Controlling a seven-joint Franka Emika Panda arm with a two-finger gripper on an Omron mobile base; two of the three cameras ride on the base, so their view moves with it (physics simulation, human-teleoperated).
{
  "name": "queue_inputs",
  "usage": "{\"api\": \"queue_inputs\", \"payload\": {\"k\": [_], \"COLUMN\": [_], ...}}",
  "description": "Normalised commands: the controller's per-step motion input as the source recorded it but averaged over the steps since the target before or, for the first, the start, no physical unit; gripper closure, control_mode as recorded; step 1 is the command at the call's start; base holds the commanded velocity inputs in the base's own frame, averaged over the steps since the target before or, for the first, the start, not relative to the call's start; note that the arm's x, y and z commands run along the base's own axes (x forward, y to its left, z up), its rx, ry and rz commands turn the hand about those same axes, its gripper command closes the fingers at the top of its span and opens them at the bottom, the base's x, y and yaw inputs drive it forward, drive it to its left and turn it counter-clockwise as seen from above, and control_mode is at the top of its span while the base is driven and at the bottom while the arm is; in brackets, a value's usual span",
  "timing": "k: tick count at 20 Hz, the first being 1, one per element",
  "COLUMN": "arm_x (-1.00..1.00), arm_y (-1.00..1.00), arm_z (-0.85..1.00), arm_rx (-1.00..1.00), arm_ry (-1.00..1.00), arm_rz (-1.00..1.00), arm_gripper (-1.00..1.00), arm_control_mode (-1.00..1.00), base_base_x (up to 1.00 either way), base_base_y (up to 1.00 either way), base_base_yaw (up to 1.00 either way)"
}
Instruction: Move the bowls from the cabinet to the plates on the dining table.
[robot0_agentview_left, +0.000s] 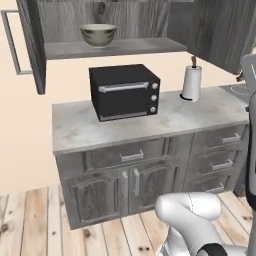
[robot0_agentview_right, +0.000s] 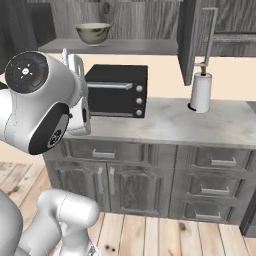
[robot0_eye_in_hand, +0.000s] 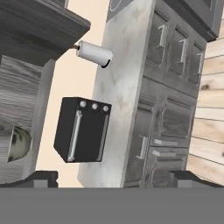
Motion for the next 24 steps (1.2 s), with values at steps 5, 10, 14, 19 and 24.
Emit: {"api": "queue_inputs", "payload": {"k": [5,10,14,19,24], "arm_x": [0.0,0.0,0.0,0.0,0.0], "arm_y": [0.0,0.0,0.0,0.0,0.0], "arm_z": [0.0,0.0,0.0,0.0,0.0], "arm_rx": [0.0,0.0,0.0,0.0,0.0], "arm_ry": [0.0,0.0,0.0,0.0,0.0], "arm_rz": [0.0,0.0,0.0,0.0,0.0], "arm_gripper": [-1.0,-1.0,-1.0,-1.0,-1.0], "arm_control_mode": [1.0,1.0,1.0,1.0,1.0], "base_base_x": [0.06,0.47,0.43,0.34,0.45], "base_base_y": [0.04,0.13,0.14,0.1,0.12], "base_base_yaw": [0.23,0.0,-0.01,0.0,0.0]}}
